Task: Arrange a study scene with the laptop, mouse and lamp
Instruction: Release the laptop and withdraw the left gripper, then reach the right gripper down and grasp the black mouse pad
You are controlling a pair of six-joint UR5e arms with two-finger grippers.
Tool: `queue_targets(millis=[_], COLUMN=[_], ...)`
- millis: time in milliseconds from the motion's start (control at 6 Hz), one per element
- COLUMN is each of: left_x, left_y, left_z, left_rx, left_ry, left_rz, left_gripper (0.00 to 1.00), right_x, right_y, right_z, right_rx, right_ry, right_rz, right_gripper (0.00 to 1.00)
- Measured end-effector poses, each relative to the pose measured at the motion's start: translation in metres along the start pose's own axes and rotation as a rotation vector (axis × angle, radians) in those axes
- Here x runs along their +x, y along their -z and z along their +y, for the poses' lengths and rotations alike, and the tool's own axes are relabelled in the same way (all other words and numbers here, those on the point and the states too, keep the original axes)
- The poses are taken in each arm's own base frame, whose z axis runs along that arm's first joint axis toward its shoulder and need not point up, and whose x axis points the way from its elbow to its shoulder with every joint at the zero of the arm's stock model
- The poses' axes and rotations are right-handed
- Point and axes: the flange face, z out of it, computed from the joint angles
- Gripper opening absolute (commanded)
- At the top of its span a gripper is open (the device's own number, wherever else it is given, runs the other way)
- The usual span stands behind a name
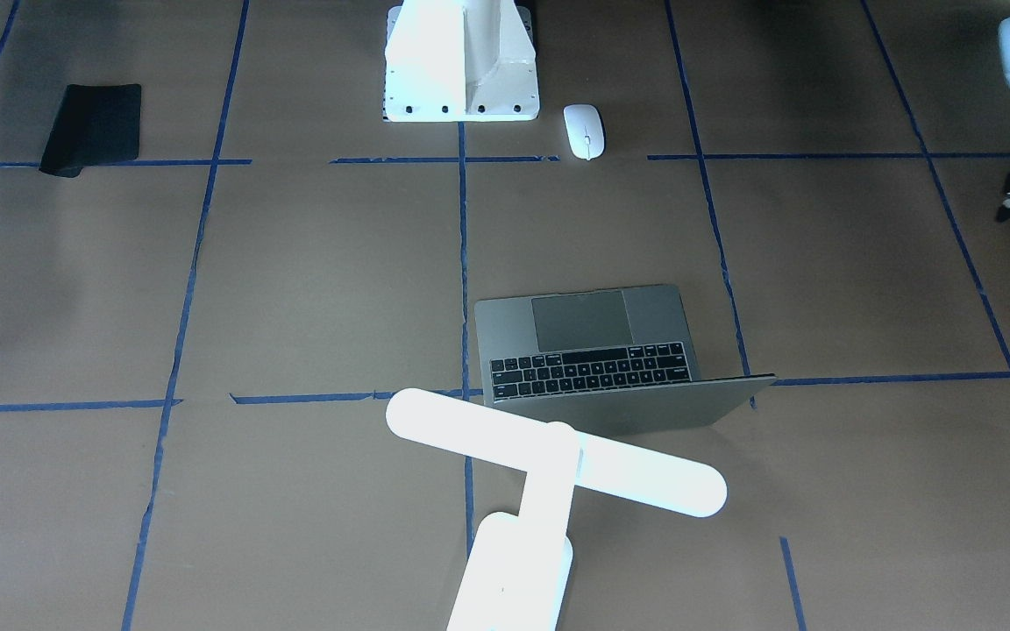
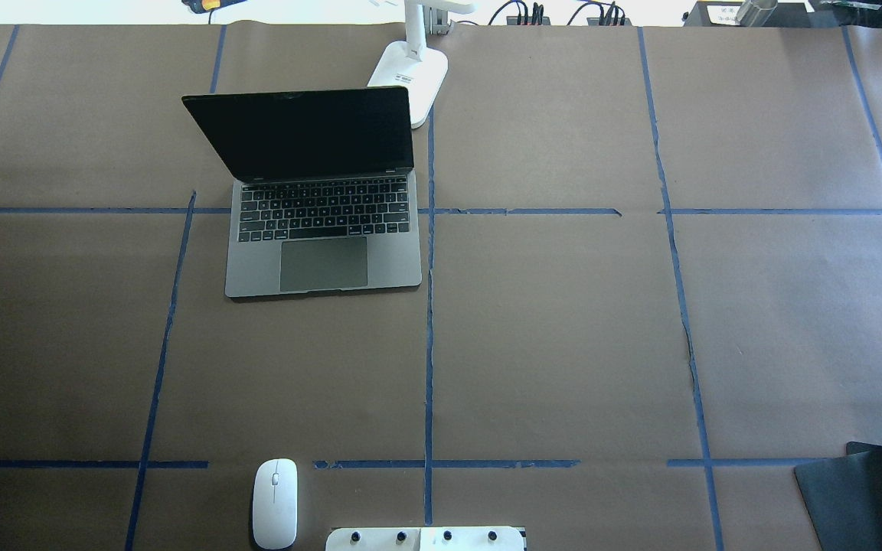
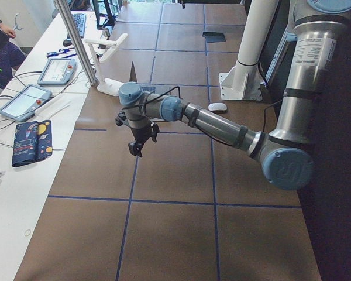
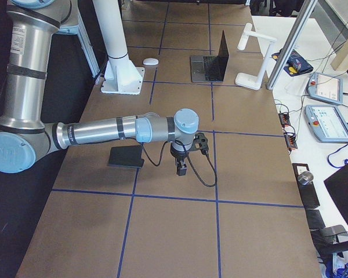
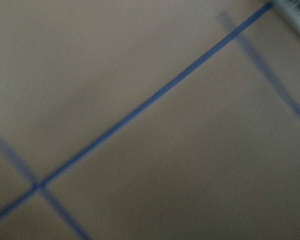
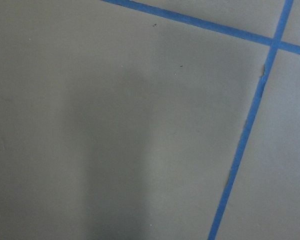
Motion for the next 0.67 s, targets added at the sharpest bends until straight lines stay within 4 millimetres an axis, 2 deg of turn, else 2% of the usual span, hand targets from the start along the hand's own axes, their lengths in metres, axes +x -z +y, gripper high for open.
queue_targets(millis=[167, 333, 667], left_x=[-0.016, -0.021, -0.027], left_y=[-0.002, -0.007, -0.026], left_z=[0.023, 0.037, 0.070], left_rx=[-0.005, -0.004, 0.013], left_ry=[0.115, 0.174, 0.236], left_rz=[0.004, 0.014, 0.045], left_gripper=[1.00, 1.00, 1.00], right_x=[-0.012, -0.036, -0.089], right_y=[0.002, 0.002, -0.012], right_z=[-0.003, -0.007, -0.011], right_rx=[0.004, -0.001, 0.042], right_ry=[-0.042, -0.099, -0.204], right_rz=[-0.026, -0.039, -0.062], right_gripper=[1.00, 1.00, 1.00])
